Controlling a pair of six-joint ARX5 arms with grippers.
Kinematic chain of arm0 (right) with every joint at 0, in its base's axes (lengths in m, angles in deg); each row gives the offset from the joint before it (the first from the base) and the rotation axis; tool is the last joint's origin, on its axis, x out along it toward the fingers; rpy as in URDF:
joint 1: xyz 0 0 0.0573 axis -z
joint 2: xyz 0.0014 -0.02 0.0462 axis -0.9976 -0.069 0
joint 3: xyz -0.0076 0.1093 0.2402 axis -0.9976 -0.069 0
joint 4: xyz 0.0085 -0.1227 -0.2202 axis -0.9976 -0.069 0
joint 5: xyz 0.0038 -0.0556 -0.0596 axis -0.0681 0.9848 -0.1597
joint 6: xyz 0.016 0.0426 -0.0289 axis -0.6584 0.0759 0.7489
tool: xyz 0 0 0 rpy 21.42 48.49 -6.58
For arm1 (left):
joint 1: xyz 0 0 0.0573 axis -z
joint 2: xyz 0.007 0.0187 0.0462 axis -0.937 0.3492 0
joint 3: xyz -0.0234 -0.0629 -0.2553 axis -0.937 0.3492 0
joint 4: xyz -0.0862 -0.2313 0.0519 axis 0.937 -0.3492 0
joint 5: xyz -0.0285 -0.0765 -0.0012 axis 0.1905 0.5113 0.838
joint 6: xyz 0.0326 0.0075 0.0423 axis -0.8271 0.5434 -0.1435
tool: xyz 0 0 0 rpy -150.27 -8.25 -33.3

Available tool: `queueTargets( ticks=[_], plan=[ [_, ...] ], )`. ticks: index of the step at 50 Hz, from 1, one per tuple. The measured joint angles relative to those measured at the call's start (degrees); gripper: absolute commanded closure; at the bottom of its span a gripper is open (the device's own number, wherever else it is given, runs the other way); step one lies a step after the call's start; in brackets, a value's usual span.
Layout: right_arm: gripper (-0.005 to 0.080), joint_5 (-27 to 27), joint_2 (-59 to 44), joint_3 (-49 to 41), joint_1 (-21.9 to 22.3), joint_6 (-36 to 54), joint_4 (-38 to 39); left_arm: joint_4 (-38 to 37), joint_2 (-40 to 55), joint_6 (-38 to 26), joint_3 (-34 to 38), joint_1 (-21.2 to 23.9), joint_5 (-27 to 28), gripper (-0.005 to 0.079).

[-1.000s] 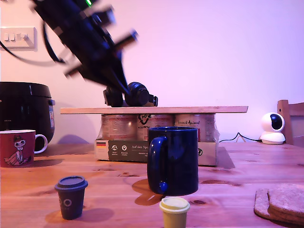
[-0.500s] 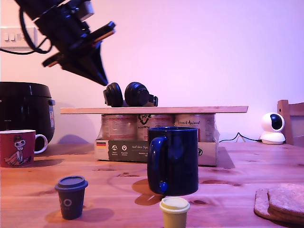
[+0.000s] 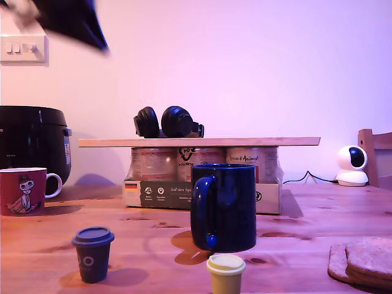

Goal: Slide the blue coffee cup to the right

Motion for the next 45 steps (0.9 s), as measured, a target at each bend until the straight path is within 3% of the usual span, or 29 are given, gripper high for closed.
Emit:
queueTargets(
  ticks=[11, 26, 45],
  plan=[
    [0.0763, 8.9, 0.0, 0.0, 0.0, 6.51, 0.22, 0.0, -6.29, -0.83, 0.0, -0.87, -1.73, 0.0763],
    [0.0763, 9.01, 0.0, 0.0, 0.0, 7.06, -0.11, 3.28, -12.0, -1.27, 1.81, -0.98, -4.31, 0.0763],
    [0.0763, 9.01, 0.0, 0.0, 0.0, 7.06, -0.09, 11.41, -27.71, -3.37, 17.2, -4.52, -5.77, 0.0763]
  ],
)
